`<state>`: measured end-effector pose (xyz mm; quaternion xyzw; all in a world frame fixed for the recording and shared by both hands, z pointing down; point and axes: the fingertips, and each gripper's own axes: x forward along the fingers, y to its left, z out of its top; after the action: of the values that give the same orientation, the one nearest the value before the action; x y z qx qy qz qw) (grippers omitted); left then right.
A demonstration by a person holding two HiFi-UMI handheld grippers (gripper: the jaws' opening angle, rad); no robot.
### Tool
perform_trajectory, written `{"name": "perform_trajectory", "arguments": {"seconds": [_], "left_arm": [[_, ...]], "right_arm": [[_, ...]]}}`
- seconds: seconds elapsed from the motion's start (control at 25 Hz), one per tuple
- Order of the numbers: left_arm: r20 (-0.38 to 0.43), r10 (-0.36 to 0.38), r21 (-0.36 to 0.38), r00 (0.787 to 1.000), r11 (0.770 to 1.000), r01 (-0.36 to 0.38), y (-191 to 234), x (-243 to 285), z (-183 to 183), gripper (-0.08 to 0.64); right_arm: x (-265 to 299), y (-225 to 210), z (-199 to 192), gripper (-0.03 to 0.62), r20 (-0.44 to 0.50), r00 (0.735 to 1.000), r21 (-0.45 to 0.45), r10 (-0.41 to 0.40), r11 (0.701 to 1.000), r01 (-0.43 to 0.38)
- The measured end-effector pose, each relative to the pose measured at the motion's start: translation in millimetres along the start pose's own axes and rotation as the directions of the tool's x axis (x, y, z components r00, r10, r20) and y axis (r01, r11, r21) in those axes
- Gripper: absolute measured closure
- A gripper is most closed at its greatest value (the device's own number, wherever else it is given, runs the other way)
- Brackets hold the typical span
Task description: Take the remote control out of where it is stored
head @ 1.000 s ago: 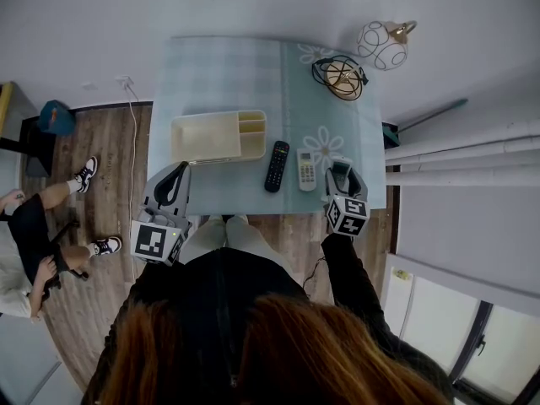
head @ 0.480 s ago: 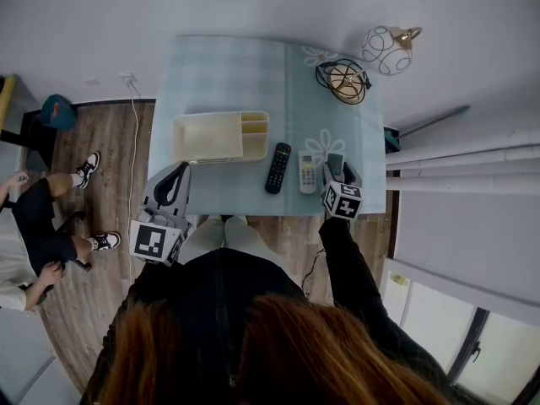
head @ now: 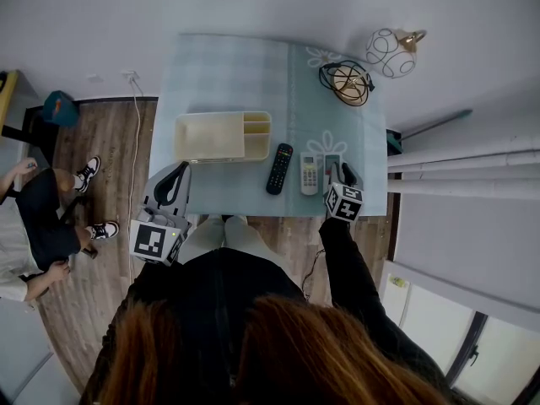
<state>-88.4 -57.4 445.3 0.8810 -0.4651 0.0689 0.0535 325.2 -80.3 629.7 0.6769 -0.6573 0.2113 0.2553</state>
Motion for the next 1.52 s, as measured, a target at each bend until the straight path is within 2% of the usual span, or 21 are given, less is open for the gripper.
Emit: {"name": "perform_trajectory", "arguments": {"seconds": [0.12, 0.32, 0.56, 0.8, 0.96, 1.28, 1.52], "left_arm": [[-0.005, -0.003, 0.000, 1.000, 1.000, 0.003, -1.0, 1.0, -1.2, 0.554], [-0.004, -0.004, 0.000, 1.000, 1.000, 0.004, -1.5, 1.6, -1.4, 0.554], [-0.004, -0.003, -0.004, 1.000, 1.000, 0.003, -1.3, 1.5, -1.5, 0.554], [0.000, -0.003, -0.008, 1.000, 1.000, 0.003, 0.5, 0.4, -0.9, 0.554], [0.001, -0.001, -0.010, 1.000, 1.000, 0.001, 1.5, -0.1, -1.3, 0.554], [0.011, -0.012, 0.006, 1.000, 1.000, 0.011, -1.3, 1.3, 2.3, 0.554], [0.010, -0.012, -0.004, 1.000, 1.000, 0.012, -0.7, 2.3, 2.2, 0.554]], "right_arm": [[2.8, -6.0, -3.8, 0.473, -0.009, 1.000, 0.016, -0.006, 1.000, 0.006], [0.9, -8.2, -1.9, 0.477, 0.004, 1.000, -0.017, -0.011, 1.000, 0.011], [-4.1, 1.7, 5.3, 0.555, 0.026, 1.000, -0.027, -0.001, 1.000, 0.002], [-6.3, 10.1, 10.8, 0.577, 0.043, 0.999, -0.028, 0.010, 1.000, -0.009], [-12.9, 16.9, 26.1, 0.578, 0.091, 0.996, -0.036, 0.024, 0.999, -0.021], [-37.7, 41.7, 71.2, 0.578, 0.217, 0.973, -0.064, 0.076, 0.996, -0.063], [-67.0, 71.4, 109.0, 0.578, 0.312, 0.939, -0.126, 0.147, 0.986, -0.112]]}}
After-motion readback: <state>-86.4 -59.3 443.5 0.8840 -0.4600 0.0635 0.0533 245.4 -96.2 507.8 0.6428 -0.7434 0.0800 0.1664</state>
